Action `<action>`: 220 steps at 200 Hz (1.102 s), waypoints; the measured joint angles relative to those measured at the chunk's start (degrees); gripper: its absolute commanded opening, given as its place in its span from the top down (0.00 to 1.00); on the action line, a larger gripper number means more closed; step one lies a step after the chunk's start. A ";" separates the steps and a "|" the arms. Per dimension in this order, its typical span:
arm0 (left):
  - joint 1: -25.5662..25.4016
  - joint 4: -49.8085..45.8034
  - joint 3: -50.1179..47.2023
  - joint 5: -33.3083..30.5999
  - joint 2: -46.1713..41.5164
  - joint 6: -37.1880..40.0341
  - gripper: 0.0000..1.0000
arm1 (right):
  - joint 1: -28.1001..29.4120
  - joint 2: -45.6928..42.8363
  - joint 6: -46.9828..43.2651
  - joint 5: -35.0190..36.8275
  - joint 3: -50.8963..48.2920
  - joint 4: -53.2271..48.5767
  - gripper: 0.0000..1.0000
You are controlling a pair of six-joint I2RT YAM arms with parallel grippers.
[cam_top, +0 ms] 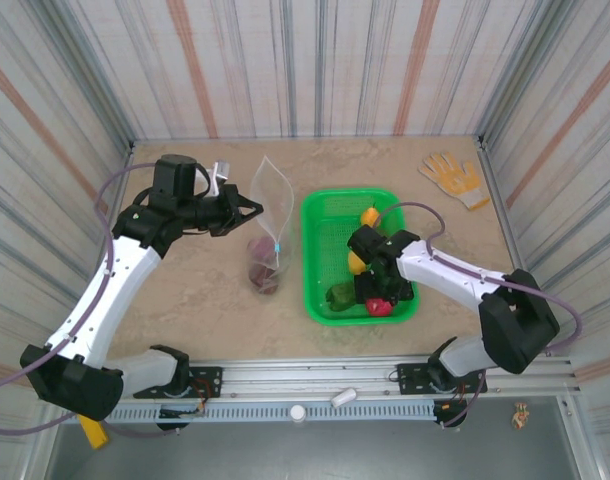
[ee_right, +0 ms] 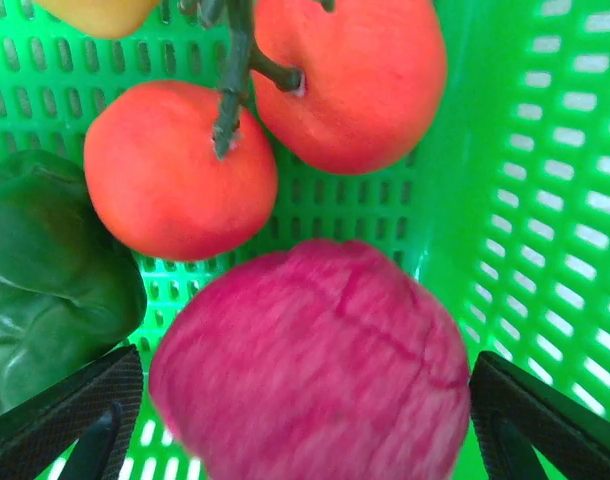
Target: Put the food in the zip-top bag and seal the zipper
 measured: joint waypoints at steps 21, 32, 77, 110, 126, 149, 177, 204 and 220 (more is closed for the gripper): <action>0.00 0.00 0.00 -0.02 0.00 0.00 1.00 | 0.00 1.29 -0.52 0.02 0.00 1.27 0.20; 0.00 0.02 -0.02 -0.02 0.00 0.00 1.00 | -0.07 1.29 -1.11 -0.09 0.00 1.64 0.24; 0.00 0.04 -0.90 0.02 0.00 -0.20 1.00 | -0.57 0.46 -2.25 -2.69 -0.68 3.13 0.36; 0.00 0.04 -1.01 0.02 0.00 -0.17 1.00 | -0.76 -0.96 -2.47 -3.26 -0.79 3.02 0.35; 0.00 0.04 -1.07 0.02 0.00 -0.17 1.00 | -0.83 -2.89 -2.49 -3.13 -0.50 2.23 0.35; 0.00 0.04 -1.07 0.02 0.00 -0.17 1.00 | -1.27 -6.58 -2.69 -2.91 2.10 -0.04 0.35; 0.00 0.04 -1.07 0.02 0.00 -0.20 1.00 | -2.75 -11.93 -2.73 -3.37 7.08 -1.49 0.34; 0.00 0.04 -1.11 0.02 0.00 -0.22 1.00 | -4.26 -15.98 -2.80 -4.94 11.21 -1.77 0.34; 0.00 0.04 -1.11 0.04 0.00 -0.22 1.00 | -4.87 -17.20 -2.80 -6.12 14.08 -1.92 0.34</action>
